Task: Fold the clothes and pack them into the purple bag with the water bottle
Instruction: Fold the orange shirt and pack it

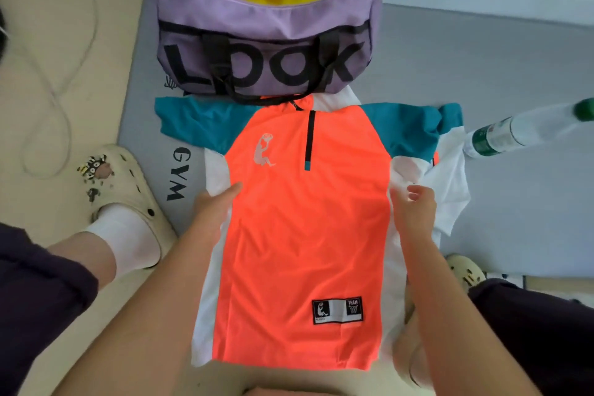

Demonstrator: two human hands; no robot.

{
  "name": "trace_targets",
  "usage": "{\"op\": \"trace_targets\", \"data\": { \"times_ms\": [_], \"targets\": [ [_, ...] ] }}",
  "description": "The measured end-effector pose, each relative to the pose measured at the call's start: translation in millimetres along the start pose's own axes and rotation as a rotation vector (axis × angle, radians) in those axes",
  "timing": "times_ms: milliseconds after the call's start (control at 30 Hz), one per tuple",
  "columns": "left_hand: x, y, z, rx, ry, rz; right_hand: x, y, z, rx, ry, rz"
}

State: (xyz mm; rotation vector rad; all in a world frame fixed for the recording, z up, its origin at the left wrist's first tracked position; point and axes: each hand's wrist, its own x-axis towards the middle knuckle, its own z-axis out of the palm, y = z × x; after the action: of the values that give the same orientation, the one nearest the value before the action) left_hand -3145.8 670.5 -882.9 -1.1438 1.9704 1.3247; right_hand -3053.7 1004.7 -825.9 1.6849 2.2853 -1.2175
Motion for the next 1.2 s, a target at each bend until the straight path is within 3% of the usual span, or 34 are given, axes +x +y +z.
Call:
{"op": "trace_targets", "data": {
  "times_ms": [100, 333, 467, 567, 700, 833, 1000, 1200],
  "targets": [
    [-7.0, 4.1, -0.6, -0.031, 0.021, 0.032, 3.2, 6.9, -7.9, 0.086, -0.078, 0.179],
    [-17.3, 17.2, -17.7, -0.112, 0.02, 0.128, 9.9, 3.2, -27.5, 0.206, -0.263, 0.274],
    [-22.6, 33.7, -33.5, -0.092, 0.037, 0.177, 7.1, -12.1, -45.3, 0.387, -0.381, 0.097],
    [-28.5, 52.7, -48.6, -0.121, 0.142, 0.326, 6.8, -36.3, -59.0, 0.484, -0.257, -0.053],
    [-36.3, 93.1, -57.6, -0.139, 0.209, 0.503, 12.2, -76.0, -63.9, 0.431, -0.146, -0.216],
    [-36.7, 125.6, -59.5, -0.321, 0.031, 0.466, 22.3, -101.8, -64.8, 0.524, -0.167, -0.235],
    [-26.1, 137.5, -59.3, -0.457, -0.081, 0.358, 35.2, -110.3, -63.9, 0.587, -0.225, -0.214],
    [-18.8, 124.8, -59.5, -0.321, -0.16, 0.46, 36.2, -104.3, -54.3, 0.505, -0.255, -0.265]
  ]
}}
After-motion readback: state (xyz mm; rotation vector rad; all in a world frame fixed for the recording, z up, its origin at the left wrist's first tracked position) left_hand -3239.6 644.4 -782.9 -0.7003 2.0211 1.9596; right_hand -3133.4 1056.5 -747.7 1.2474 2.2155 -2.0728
